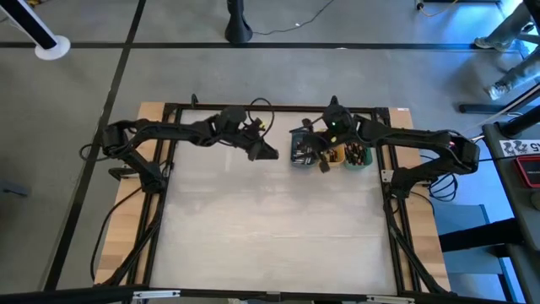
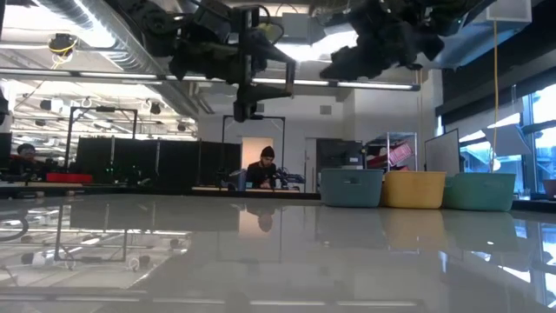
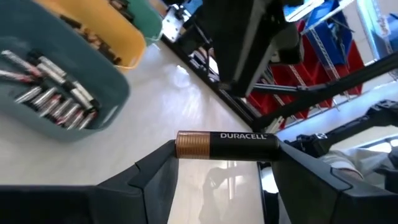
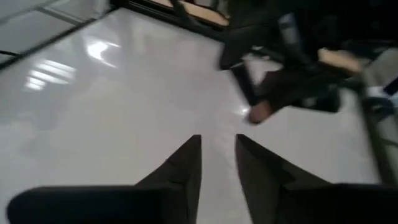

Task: Sort batteries
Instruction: Put the black into the green bin

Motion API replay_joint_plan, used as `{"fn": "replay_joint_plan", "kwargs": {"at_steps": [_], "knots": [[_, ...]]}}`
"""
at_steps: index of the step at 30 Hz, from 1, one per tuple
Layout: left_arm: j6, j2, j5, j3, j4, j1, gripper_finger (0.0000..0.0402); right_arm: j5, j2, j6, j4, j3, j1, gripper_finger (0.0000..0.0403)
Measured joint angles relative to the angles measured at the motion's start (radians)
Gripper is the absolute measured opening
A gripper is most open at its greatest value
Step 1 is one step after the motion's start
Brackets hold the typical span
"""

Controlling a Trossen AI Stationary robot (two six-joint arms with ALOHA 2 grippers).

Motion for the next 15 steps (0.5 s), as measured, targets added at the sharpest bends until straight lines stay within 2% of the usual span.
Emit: {"fn": "replay_joint_plan", "kwargs": {"at_steps": [5, 10, 15], "knots": [[-0.01, 0.0, -0.006, 0.0, 0.088, -0.022, 0.0227, 0.11, 0.0, -0.014, 0.042, 0.013, 0.021, 0.0174], [-0.018, 0.0, -0.028, 0.0, 0.164, -0.026, 0.0227, 0.065, 0.0, -0.003, 0.047, 0.029, 0.022, 0.0256], [-0.039, 0.008, -0.074, 0.0, 0.18, -0.028, 0.0227, 0.085, 0.0, 0.007, 0.06, 0.05, 0.049, 0.0288]]}}
